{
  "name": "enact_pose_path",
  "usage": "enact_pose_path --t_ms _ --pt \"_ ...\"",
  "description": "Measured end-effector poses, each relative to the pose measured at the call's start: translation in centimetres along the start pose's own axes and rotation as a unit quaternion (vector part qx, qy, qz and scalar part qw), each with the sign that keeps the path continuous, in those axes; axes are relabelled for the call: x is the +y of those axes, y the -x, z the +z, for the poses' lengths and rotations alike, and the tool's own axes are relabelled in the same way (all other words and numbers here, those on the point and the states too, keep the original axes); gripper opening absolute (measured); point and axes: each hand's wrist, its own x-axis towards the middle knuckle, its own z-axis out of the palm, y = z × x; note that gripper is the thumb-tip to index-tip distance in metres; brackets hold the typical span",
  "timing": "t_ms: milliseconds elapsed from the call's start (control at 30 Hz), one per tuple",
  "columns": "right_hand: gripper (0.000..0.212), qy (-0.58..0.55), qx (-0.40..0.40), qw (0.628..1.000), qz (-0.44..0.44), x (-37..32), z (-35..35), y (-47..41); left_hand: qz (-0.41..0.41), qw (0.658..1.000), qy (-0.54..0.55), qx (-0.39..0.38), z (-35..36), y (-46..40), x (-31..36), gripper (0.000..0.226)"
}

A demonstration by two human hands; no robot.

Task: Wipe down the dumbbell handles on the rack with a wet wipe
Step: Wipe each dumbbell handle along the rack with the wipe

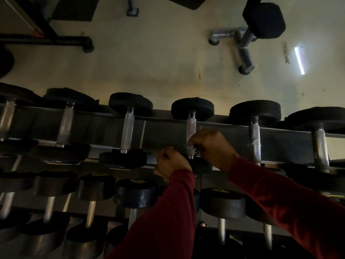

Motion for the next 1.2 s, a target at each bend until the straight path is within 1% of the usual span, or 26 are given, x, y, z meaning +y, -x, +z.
enact_pose_path --t_ms 67,133,200,267,367,433,500,567,600,667,700,733,767,800,833,867,900,933,967,1000,1033,1067,1100,1133,1167,1200 --pt "0.032 0.002 -0.052 0.998 -0.036 0.1 -0.6 0.6 0.005 1.0 0.003 0.003 0.0 -0.1 -0.1 0.03" --pt "0.028 0.022 -0.068 0.996 -0.06 0.2 -1.3 -0.3 0.013 1.0 0.005 0.005 0.1 -0.1 -0.2 0.029" --pt "0.025 0.079 -0.027 0.992 -0.09 0.5 -1.7 -2.3 0.011 1.0 0.003 0.002 0.1 -0.1 -0.3 0.03" --pt "0.022 0.134 0.011 0.988 -0.082 0.5 -2.0 -4.3 0.015 1.0 0.0 0.005 0.0 -0.4 -0.5 0.03" --pt "0.022 0.163 -0.006 0.985 -0.057 0.7 -1.2 -5.1 0.022 1.0 -0.003 0.011 0.1 -0.7 -0.6 0.029" --pt "0.021 0.108 -0.045 0.991 -0.06 0.3 -0.6 -4.2 0.026 1.0 0.004 0.013 0.2 -0.9 -0.8 0.029" --pt "0.024 0.06 -0.108 0.99 -0.075 -0.5 -0.6 -3.2 0.031 0.999 0.006 0.017 0.3 -0.9 -0.9 0.03" --pt "0.016 0.05 -0.15 0.984 -0.076 -1.4 -1.1 -2.6 0.032 0.999 0.008 0.022 0.2 -0.9 -1.0 0.028" --pt "0.014 0.02 -0.145 0.988 -0.05 -1.4 -1.3 -2.5 0.031 0.999 0.009 0.02 0.2 -0.8 -1.0 0.028" --pt "0.02 -0.097 -0.094 0.989 0.067 -1.4 -1.8 -2.1 0.037 0.999 0.006 0.015 0.1 -0.7 -1.0 0.028" --pt "0.023 -0.178 -0.055 0.972 0.141 -1.3 -2.1 -1.8 0.039 0.999 -0.002 0.009 0.1 -0.8 -1.0 0.028" --pt "0.022 -0.276 -0.016 0.937 0.213 -1.2 -2.4 -1.3 0.042 0.999 -0.014 0.0 -0.1 -0.7 -0.9 0.029" --pt "0.019 -0.38 0.021 0.884 0.273 -1.3 -2.6 -0.6 0.053 0.998 -0.036 -0.012 -0.3 -0.8 -1.0 0.03" --pt "0.018 -0.474 0.06 0.818 0.321 -1.5 -2.8 0.2 0.09 0.992 -0.08 -0.023 -0.5 -1.1 -1.2 0.034" --pt "0.017 -0.543 0.091 0.754 0.357 -1.4 -2.8 1.0 0.164 0.974 -0.151 -0.036 -0.8 -1.3 -1.4 0.041" --pt "0.018 -0.587 0.111 0.707 0.378 -1.2 -2.7 1.9 0.262 0.937 -0.224 -0.06 -1.2 -1.3 -1.6 0.046" --pt "0.02 -0.612 0.121 0.678 0.389 -0.9 -2.5 2.7 0.367 0.88 -0.286 -0.096 -1.4 -1.3 -1.9 0.044" --pt "0.022 -0.628 0.125 0.659 0.395 -0.6 -2.3 3.4 0.45 0.813 -0.339 -0.148 -1.7 -1.0 -1.8 0.037" --pt "0.023 -0.638 0.133 0.642 0.404 -0.5 -2.3 4.1 0.513 0.738 -0.389 -0.205 -1.9 -0.6 -1.4 0.031" --pt "0.021 -0.647 0.145 0.623 0.416 -0.5 -2.5 4.6 0.556 0.657 -0.44 -0.257 -2.0 -0.2 -0.9 0.029" --pt "0.018 -0.651 0.159 0.61 0.424 -0.5 -2.9 5.2 0.589 0.57 -0.493 -0.292 -2.0 0.3 -0.3 0.033" --pt "0.015 -0.651 0.174 0.603 0.427 -0.5 -3.5 5.7 0.612 0.486 -0.543 -0.306 -1.9 0.8 0.3 0.04" --pt "0.015 -0.654 0.186 0.597 0.426 -0.4 -4.0 6.2 0.628 0.408 -0.591 -0.3 -1.5 1.3 0.7 0.05" --pt "0.019 -0.66 0.19 0.594 0.418 -0.3 -4.5 6.6 0.636 0.331 -0.641 -0.276 -1.0 2.0 1.0 0.056" --pt "0.025 -0.665 0.185 0.599 0.406 -0.1 -4.8 7.0 0.632 0.251 -0.692 -0.243 -0.4 2.7 1.0 0.056" --pt "0.031 -0.665 0.173 0.609 0.397 0.1 -4.9 7.3 0.615 0.18 -0.74 -0.205 0.3 3.5 0.6 0.051"
